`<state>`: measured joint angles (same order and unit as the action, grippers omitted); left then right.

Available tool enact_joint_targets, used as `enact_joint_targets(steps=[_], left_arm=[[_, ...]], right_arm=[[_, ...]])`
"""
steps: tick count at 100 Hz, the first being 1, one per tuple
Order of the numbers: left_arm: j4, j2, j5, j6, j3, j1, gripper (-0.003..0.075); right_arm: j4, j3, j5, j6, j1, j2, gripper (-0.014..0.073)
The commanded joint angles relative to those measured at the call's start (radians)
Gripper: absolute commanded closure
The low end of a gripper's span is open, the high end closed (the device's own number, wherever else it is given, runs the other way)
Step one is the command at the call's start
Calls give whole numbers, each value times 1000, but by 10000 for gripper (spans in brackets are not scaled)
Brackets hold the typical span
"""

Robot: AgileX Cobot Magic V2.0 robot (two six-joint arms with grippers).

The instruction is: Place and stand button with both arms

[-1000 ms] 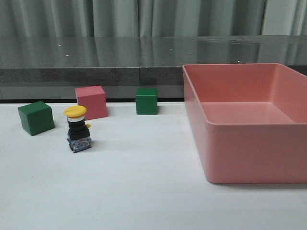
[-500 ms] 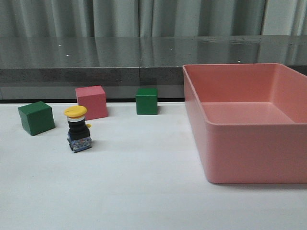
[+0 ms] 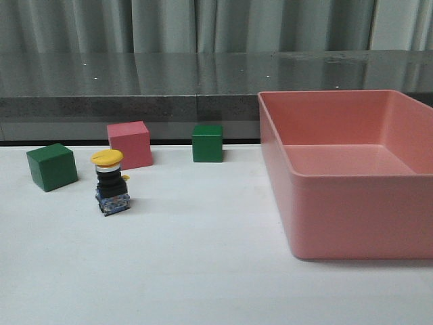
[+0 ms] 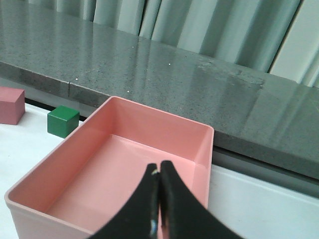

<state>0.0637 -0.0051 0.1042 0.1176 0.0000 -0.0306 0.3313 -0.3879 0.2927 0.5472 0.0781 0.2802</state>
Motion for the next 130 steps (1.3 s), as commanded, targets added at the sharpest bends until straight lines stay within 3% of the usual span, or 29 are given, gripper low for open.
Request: enact_joint_targets(steps=[1,92,101,110,130], left_arm=[[29,-31,-104,-31,47,0,740],[33,-31,-104,-31,47,0,740],[33,-31,-104,-31,47,0,740],[33,-31,-104,-31,47,0,740],[33,-31,-104,-31,47,0,740]], right_arm=[[9,-29,-75,3,-7,8,655],[9,-25,-78,4,-7,8,655],[-35,-2,-120,1,-7,3,655],[-87,58,-192,-86,-7,-32,655],[-300,236,-293,-460,-7,-171,655]])
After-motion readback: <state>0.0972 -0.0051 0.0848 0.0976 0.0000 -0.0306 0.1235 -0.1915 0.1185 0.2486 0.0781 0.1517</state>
